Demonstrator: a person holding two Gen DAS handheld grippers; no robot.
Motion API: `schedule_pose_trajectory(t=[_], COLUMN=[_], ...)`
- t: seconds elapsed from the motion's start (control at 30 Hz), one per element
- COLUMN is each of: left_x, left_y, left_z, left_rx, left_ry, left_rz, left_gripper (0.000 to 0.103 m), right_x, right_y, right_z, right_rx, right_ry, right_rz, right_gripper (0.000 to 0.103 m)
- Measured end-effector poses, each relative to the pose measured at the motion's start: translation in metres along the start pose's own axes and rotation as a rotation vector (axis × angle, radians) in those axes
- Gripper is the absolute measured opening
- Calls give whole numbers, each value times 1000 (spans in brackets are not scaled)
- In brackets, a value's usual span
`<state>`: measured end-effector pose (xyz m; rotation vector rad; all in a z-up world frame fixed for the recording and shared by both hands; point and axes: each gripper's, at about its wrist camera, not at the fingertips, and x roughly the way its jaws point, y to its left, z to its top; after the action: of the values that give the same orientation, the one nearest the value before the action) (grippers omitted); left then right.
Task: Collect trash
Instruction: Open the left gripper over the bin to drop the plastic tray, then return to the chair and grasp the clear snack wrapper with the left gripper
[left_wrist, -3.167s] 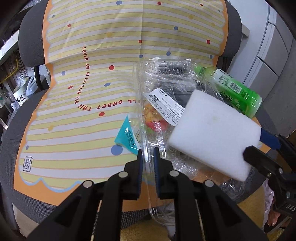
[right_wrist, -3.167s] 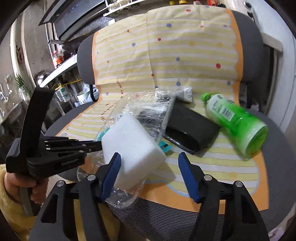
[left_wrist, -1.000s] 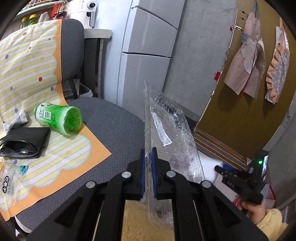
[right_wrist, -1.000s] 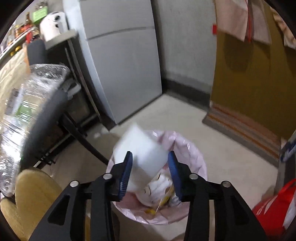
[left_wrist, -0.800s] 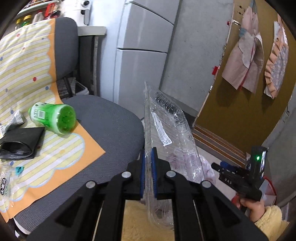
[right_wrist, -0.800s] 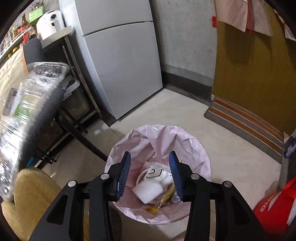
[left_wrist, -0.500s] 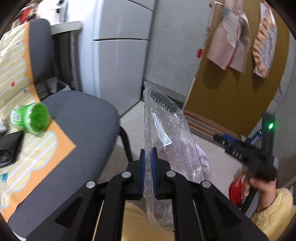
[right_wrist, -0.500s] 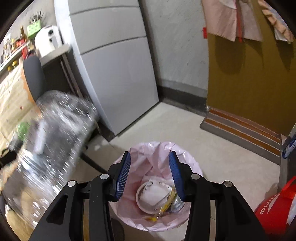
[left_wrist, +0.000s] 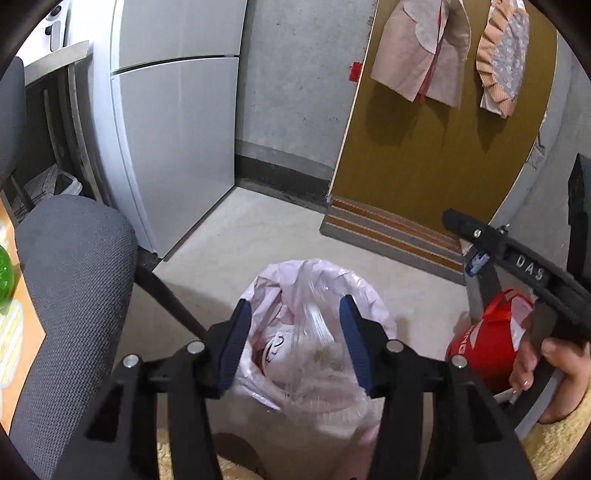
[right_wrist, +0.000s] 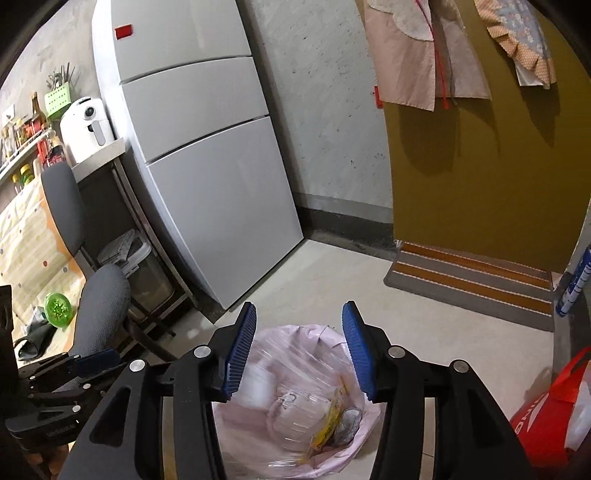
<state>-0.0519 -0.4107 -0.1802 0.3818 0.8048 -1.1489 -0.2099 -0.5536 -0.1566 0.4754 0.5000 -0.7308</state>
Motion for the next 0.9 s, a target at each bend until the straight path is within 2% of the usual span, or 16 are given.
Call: schedule_pose_trajectory(t=[0.17, 0.5, 0.63, 0.9], left_x=[-10, -37, -55, -110], left_y=[15, 51, 65, 103], left_z=[-10, -20, -28, -51], left_rx=[-14, -115, -149, -261], left_ry=[-8, -31, -40, -109], left_rz=[75, 158, 207, 312], left_gripper=[48, 48, 48, 48], right_x=[9, 5, 4, -3], right_y=[8, 38, 60, 127], right_z=[-6, -9, -14, -13], right_rx=[-13, -72, -104, -239], right_ry=[31, 38, 50, 48], right_rz=[7, 47, 101, 250], right_gripper=[50, 50, 50, 51])
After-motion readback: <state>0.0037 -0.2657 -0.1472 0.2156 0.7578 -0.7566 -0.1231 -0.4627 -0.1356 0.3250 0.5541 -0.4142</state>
